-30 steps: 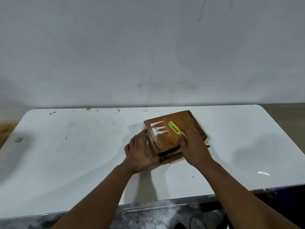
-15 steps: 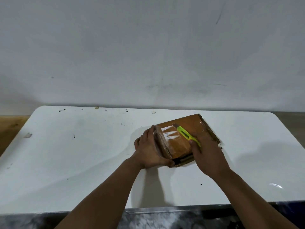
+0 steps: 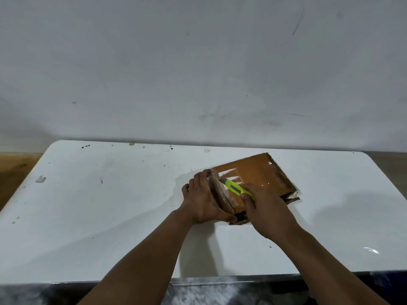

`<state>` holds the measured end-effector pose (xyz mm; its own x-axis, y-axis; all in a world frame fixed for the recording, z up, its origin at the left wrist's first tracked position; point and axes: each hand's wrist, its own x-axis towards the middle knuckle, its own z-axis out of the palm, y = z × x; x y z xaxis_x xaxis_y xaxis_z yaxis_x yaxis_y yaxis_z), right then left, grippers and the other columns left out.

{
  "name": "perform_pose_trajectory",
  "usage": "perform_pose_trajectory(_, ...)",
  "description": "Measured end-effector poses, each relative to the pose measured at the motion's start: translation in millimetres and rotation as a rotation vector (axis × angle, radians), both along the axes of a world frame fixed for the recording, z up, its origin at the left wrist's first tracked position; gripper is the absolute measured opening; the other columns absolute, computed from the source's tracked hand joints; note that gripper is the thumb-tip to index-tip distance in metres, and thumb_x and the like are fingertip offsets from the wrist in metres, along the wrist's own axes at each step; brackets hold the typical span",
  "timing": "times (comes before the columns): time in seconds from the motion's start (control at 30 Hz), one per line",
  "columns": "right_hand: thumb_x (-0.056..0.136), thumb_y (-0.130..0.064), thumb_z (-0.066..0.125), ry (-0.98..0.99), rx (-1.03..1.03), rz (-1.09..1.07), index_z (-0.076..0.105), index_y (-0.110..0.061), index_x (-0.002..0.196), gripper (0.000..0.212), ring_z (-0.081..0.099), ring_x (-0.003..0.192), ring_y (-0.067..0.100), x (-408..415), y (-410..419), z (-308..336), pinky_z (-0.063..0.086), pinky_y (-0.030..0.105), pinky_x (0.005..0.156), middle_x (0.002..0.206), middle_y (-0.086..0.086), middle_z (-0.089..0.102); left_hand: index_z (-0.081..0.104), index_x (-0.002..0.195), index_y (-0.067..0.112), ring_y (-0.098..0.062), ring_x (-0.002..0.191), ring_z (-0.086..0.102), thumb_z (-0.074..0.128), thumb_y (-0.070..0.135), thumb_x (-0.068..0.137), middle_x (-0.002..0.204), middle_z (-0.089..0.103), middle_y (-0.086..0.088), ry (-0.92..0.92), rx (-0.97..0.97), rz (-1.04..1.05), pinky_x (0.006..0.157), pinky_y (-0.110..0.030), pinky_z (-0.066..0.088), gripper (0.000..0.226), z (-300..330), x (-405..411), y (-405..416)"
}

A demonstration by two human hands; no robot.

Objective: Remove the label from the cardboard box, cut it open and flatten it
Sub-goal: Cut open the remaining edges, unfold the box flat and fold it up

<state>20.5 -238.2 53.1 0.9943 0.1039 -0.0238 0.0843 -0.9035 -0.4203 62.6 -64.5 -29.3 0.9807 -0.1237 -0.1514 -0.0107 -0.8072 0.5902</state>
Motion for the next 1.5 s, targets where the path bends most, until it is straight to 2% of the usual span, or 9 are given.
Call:
perform_pose_trajectory(0.13,0.1,-0.036,0.042,-0.004,-0.035,0.017,0.059,-0.026,0.127,0.033,0.064,0.095,0.017,0.7,5.7,1.2,0.049,0.027,0.076,0.111,-0.002,0.07,0.007,0.155,0.021,-0.02,0.142,0.026,0.084,0.08,0.04,0.152,0.021,0.004,-0.002,0.012,0.002,0.117,-0.041,0.019,0.151,1.0,0.0,-0.9)
perform_pose_trajectory(0.37,0.101,-0.038,0.04,0.015,-0.069,0.022,0.058,-0.024,0.13,0.036,0.062,0.105,0.017,-1.6,10.8,3.1,0.046,0.026,0.085,0.119,-0.002,0.067,0.007,0.155,0.02,-0.021,0.142,0.028,0.084,0.08,0.042,0.153,0.022,0.002,0.014,0.029,0.006,0.117,-0.042,0.021,0.149,3.5,-0.1,-1.8)
perform_pose_trajectory(0.5,0.101,-0.033,0.041,0.019,-0.084,0.055,0.059,-0.026,0.125,0.032,0.062,0.097,0.017,-7.0,14.8,5.5,0.041,0.022,0.074,0.112,-0.003,0.068,0.004,0.157,0.018,-0.022,0.144,0.025,0.084,0.079,0.044,0.157,0.019,0.0,0.023,0.052,-0.004,0.118,-0.043,0.02,0.151,5.6,-1.6,-1.6)
perform_pose_trajectory(0.67,0.097,-0.033,0.044,0.094,-0.129,0.033,0.062,-0.027,0.116,0.027,0.064,0.09,0.02,-3.5,14.1,13.6,0.047,0.029,0.07,0.102,-0.002,0.069,0.001,0.158,0.018,-0.022,0.145,0.024,0.082,0.082,0.044,0.157,0.018,0.001,0.023,0.055,-0.014,0.118,-0.043,0.018,0.153,4.4,-1.7,-0.2)
perform_pose_trajectory(0.77,0.095,-0.029,0.051,0.116,-0.208,0.04,0.062,-0.023,0.108,0.018,0.061,0.081,0.02,1.5,18.1,19.3,0.04,0.026,0.063,0.097,0.0,0.068,0.0,0.158,0.019,-0.022,0.145,0.023,0.081,0.082,0.045,0.158,0.017,0.001,0.011,0.048,-0.026,0.118,-0.043,0.018,0.153,2.6,-2.8,1.3)
perform_pose_trajectory(0.9,0.097,-0.023,0.05,0.097,-0.285,0.055,0.06,-0.022,0.114,0.02,0.063,0.092,0.024,3.8,24.0,27.5,0.038,0.028,0.065,0.107,0.002,0.066,-0.001,0.159,0.018,-0.022,0.146,0.022,0.081,0.083,0.044,0.159,0.016,0.0,0.009,0.059,-0.039,0.118,-0.044,0.019,0.155,1.4,-1.4,3.4)
perform_pose_trajectory(1.1,0.098,-0.022,0.051,0.197,-0.327,0.094,0.064,-0.017,0.116,0.023,0.063,0.085,0.019,1.4,20.3,35.2,0.035,0.02,0.057,0.106,0.004,0.067,0.0,0.159,0.021,-0.022,0.146,0.022,0.08,0.085,0.044,0.16,0.016,0.002,0.004,0.045,-0.045,0.118,-0.044,0.02,0.153,-1.5,-1.5,2.9)
perform_pose_trajectory(1.33,0.1,-0.022,0.042,0.278,-0.304,0.058,0.064,-0.014,0.116,0.028,0.062,0.091,0.021,-9.9,7.7,51.3,0.05,0.029,0.074,0.109,0.007,0.064,-0.003,0.159,0.021,-0.023,0.149,0.019,0.081,0.082,0.048,0.163,0.013,0.001,0.031,0.038,-0.067,0.12,-0.045,0.017,0.153,-2.8,-0.1,5.4)
perform_pose_trajectory(1.5,0.097,-0.023,0.049,0.295,-0.258,-0.008,0.063,-0.019,0.116,0.024,0.063,0.086,0.022,-12.4,5.0,47.4,0.042,0.025,0.059,0.104,0.006,0.066,-0.002,0.16,0.024,-0.023,0.148,0.022,0.082,0.081,0.045,0.162,0.015,0.002,0.064,0.025,-0.089,0.12,-0.046,0.019,0.154,-4.7,3.9,8.1)
